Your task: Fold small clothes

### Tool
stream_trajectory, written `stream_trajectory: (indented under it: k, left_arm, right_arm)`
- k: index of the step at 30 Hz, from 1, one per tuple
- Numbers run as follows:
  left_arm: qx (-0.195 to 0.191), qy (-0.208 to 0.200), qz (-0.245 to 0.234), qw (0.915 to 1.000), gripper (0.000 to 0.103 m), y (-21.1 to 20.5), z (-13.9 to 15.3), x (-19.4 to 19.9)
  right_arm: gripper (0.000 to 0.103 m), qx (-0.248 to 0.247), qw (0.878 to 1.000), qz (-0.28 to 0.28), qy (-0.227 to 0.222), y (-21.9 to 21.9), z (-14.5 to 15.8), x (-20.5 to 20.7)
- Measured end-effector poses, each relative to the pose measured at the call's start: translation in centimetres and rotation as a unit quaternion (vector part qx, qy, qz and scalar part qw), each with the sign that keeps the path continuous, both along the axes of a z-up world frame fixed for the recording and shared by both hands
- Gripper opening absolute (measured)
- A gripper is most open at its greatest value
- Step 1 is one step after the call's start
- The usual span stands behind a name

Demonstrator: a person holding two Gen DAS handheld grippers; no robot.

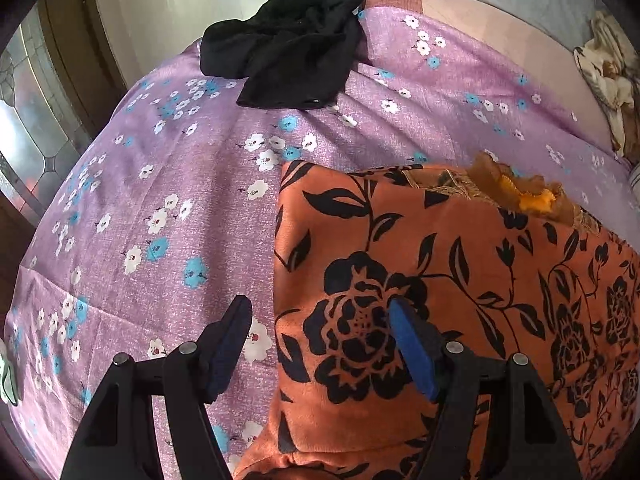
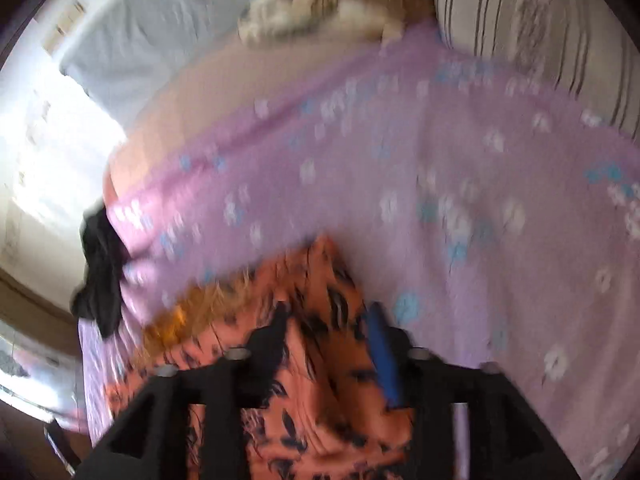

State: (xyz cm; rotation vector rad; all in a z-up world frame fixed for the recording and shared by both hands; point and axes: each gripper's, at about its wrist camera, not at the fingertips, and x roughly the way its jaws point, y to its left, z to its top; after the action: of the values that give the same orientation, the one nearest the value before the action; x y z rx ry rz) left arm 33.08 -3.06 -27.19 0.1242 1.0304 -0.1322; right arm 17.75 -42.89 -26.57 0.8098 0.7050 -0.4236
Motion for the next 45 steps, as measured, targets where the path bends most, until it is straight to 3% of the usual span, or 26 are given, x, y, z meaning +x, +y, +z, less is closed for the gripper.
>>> stream_trajectory:
  k: [2,4,6,9,11,15,17,20,23,27,29,30,32,36,41,44,45]
  left_arm:
    - [-0.005,0.006,0.002,1.0,0.072,0.1,-0.3,0.1]
    - [-0.01,0.02,0.003,0.9998,0.072,0.0,-0.9,0.3]
    - [-0.015,0.028,0.005,0.9995,0.072,0.0,-1.3,0.4]
    - [-0.017,0.03,0.001,0.9994,0.072,0.1,-1.2,0.4]
    - [-0.023,0.034,0.002,0.9991,0.072,0.3,-1.2,0.6]
    - [-0.036,0.011,0.0,0.9993,0.072,0.5,-0.1,0.6]
    - [-0.037,-0.002,-0.001,0.9993,0.072,0.3,0.4,0.6]
    - [-0.046,0.001,0.003,0.9989,0.072,0.2,0.4,0.8]
    - [-0.013,0.019,-0.01,0.9997,0.072,-0.7,-0.7,0.6]
    - [0.005,0.018,-0.007,0.9998,0.081,-0.9,-1.5,0.2]
    - [-0.004,0.03,0.002,0.9995,0.088,-0.4,-1.8,0.3]
    - [-0.011,0.035,0.008,0.9993,0.09,-0.1,-2.0,0.3]
    - [-0.03,0.043,0.024,0.9984,0.096,0.6,-2.4,0.4]
    - [-0.019,0.032,0.033,0.9987,0.103,0.3,-2.7,0.2]
    - [-0.012,0.015,0.051,0.9985,0.103,-0.2,-3.1,0.0]
    - [-0.011,-0.001,0.045,0.9989,0.103,-0.2,-3.2,-0.4]
    - [-0.012,-0.003,0.043,0.999,0.103,-0.2,-3.1,-0.5]
  right_arm:
    - [0.052,0.012,0.997,0.055,-0.053,0.8,0.6,1.1]
    - [0.05,0.039,0.991,0.099,-0.077,1.7,0.1,2.8]
    - [0.049,0.052,0.989,0.121,-0.061,2.7,-1.7,4.2]
    - [0.045,0.047,0.991,0.127,0.019,3.7,-5.4,7.2]
    - [0.043,0.044,0.992,0.118,-0.001,2.9,-6.0,7.9]
    - [0.045,0.071,0.993,0.098,-0.012,2.4,-5.6,7.5]
    - [0.047,0.057,0.993,0.099,-0.023,2.8,-4.2,7.2]
    - [0.047,0.049,0.989,0.137,-0.039,4.2,-1.8,6.9]
    - [0.047,0.035,0.983,0.179,-0.018,5.7,-0.7,6.0]
    - [0.046,0.036,0.967,0.237,0.083,7.5,-3.2,4.8]
    - [0.031,0.053,0.962,0.238,0.123,7.1,-5.5,4.6]
    - [0.028,0.053,0.964,0.233,0.119,6.7,-5.5,4.4]
    - [0.028,0.071,0.966,0.226,0.105,5.8,-4.9,4.0]
    - [0.032,0.045,0.978,0.196,0.047,4.6,-2.5,4.3]
    - [0.032,0.012,0.983,0.185,-0.003,5.2,-2.6,7.5]
    - [0.03,0.011,0.982,0.186,0.04,5.9,-5.4,9.3]
    - [0.03,0.011,0.982,0.183,0.033,5.5,-5.7,9.1]
